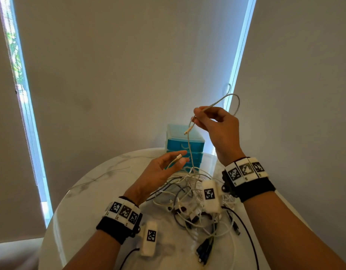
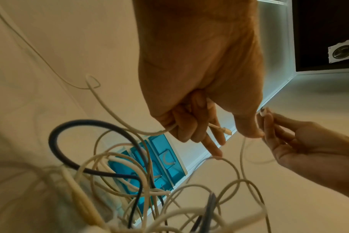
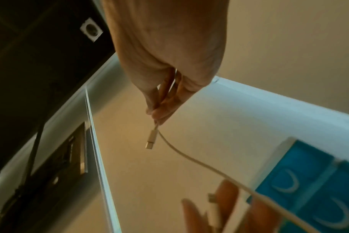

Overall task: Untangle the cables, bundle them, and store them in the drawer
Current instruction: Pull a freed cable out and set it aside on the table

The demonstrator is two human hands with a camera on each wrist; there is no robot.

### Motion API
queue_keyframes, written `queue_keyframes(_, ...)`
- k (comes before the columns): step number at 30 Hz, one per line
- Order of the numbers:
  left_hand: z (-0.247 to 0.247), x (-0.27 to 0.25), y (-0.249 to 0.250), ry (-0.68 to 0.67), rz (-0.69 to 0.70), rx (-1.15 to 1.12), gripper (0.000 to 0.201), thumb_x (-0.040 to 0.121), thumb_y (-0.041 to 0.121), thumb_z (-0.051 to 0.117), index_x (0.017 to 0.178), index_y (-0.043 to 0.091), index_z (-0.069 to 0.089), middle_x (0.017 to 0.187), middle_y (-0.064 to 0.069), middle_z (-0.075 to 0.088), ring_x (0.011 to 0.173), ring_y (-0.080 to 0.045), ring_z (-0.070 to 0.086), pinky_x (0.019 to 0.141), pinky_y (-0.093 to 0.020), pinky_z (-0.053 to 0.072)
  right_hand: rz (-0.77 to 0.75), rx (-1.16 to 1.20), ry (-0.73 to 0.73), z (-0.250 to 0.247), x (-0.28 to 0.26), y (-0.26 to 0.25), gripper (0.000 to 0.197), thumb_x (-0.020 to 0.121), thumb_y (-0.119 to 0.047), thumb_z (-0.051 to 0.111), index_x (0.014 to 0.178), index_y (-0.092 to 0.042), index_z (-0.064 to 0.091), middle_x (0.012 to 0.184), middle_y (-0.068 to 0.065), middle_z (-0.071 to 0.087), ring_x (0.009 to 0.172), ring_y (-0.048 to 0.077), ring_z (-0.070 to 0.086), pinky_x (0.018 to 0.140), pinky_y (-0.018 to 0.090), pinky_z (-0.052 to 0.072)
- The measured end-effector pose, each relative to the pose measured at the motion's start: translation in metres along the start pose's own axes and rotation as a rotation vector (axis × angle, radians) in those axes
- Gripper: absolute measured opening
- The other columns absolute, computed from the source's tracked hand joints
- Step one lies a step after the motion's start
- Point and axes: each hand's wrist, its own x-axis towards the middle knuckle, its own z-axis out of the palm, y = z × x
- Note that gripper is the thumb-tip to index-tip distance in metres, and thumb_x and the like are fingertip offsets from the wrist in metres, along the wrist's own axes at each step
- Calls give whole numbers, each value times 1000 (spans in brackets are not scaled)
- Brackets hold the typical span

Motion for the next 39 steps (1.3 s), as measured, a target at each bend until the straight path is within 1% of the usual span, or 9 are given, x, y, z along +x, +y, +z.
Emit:
queue_keyframes(2,3,1,-4,-22,11,0,30,103,35,66,128,21,75,123,13,78,106,-6,71,108,-26,46,-12,65,31,3,2,-7,26,92,-20,86,110,-4,77,100,8,82,95,26,81,94,40,65)
queue_keyframes(5,5,4,-13,9,31,58,20,99,33,74,110,18,81,107,10,81,99,2,74,81,-7,54,6,81,43,4,6,-6,26,91,-18,86,110,-4,78,99,9,82,95,25,81,91,36,65)
queue_keyframes(14,-21,13,-17,405,55,-136,30,101,48,69,108,19,75,106,-1,81,53,-7,37,50,-24,32,672,-66,-478,-16,-25,41,26,109,-17,54,126,-4,69,76,-1,52,62,9,46,58,25,42)
queue_keyframes(19,-30,14,-13,461,62,-229,30,103,42,69,114,15,70,108,-3,81,51,-10,28,45,-23,27,547,-602,-621,-1,-53,56,38,97,-48,74,106,-11,72,68,-4,55,55,9,48,55,24,43)
queue_keyframes(24,-39,17,-13,512,56,-276,35,102,43,70,117,11,70,107,-3,81,53,-11,28,48,-25,26,390,-865,-643,-5,-45,58,30,94,-47,78,95,-17,74,97,3,74,89,17,69,85,36,57)
queue_keyframes(29,-50,18,-19,537,9,-235,38,104,47,65,120,13,70,109,1,81,52,-9,29,46,-22,29,498,-476,-569,-9,-42,50,29,104,-33,68,92,-8,75,68,-2,70,49,8,50,50,20,42)
queue_keyframes(36,-46,20,-23,403,-149,-80,55,89,65,73,96,11,71,75,-1,57,60,-9,33,55,-26,34,671,168,-188,-9,-31,59,27,104,-29,68,112,-3,70,81,4,69,53,5,47,42,13,37)
queue_keyframes(38,-45,21,-27,401,-183,-49,65,83,66,80,114,10,72,90,-3,71,72,-7,32,73,-33,53,683,199,-154,-9,-32,63,30,103,-30,70,116,-3,71,71,-1,56,52,6,42,41,13,34)
queue_keyframes(39,-45,21,-27,412,-200,-68,76,79,64,84,131,12,66,110,-8,74,117,-13,26,90,-40,57,684,196,-137,-8,-33,64,29,103,-30,70,117,-4,72,68,-2,53,52,6,41,40,13,33)
